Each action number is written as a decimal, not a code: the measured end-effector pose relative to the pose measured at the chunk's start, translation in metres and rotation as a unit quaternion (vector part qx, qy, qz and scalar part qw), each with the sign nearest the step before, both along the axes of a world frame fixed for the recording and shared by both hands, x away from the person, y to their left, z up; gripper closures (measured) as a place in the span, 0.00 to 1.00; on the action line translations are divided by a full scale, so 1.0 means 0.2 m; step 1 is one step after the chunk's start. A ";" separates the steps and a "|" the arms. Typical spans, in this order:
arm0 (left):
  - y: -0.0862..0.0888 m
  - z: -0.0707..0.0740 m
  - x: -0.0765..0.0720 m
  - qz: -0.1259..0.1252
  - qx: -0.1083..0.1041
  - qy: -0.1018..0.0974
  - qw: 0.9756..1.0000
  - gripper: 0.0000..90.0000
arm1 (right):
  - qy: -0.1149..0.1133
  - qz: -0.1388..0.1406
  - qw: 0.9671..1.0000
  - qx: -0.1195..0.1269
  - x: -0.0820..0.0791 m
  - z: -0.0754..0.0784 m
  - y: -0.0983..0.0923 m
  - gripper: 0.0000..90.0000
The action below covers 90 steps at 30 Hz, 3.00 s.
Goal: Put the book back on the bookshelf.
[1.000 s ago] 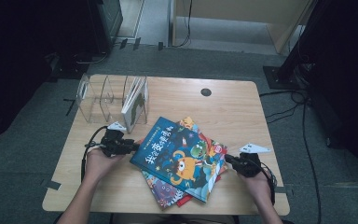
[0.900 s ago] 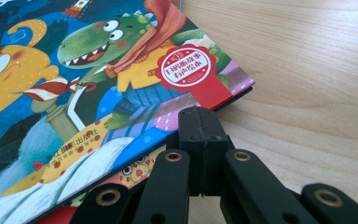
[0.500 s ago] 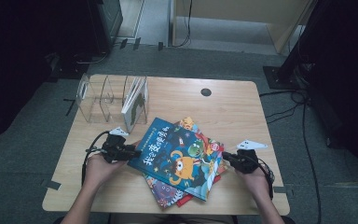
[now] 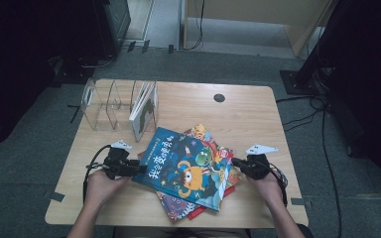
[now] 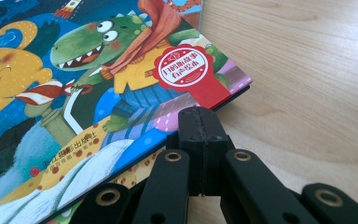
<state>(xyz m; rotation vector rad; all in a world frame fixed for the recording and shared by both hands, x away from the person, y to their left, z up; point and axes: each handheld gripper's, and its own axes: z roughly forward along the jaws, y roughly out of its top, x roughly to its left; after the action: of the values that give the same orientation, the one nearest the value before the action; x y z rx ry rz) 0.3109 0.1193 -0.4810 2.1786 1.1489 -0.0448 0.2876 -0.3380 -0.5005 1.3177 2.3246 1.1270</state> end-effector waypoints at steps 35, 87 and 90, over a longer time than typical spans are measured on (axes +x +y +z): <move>-0.04 0.01 0.04 0.040 -0.021 0.122 0.992 0.51 | 0.001 -0.003 1.000 0.028 -0.04 0.00 0.02 1.00; -0.33 0.73 0.28 -0.086 -0.031 0.149 0.985 0.79 | -0.025 0.083 0.995 0.041 -0.06 -0.03 0.18 0.91; -0.37 0.77 0.29 -0.097 -0.010 0.148 0.984 0.79 | -0.032 0.087 0.995 0.036 -0.06 -0.03 0.18 0.89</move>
<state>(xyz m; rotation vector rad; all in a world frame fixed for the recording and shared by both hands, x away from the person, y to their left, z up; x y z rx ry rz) 0.3697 0.0450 -0.3264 2.3123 1.0805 -0.4778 0.2756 -0.3014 -0.5060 1.1011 2.4101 1.2960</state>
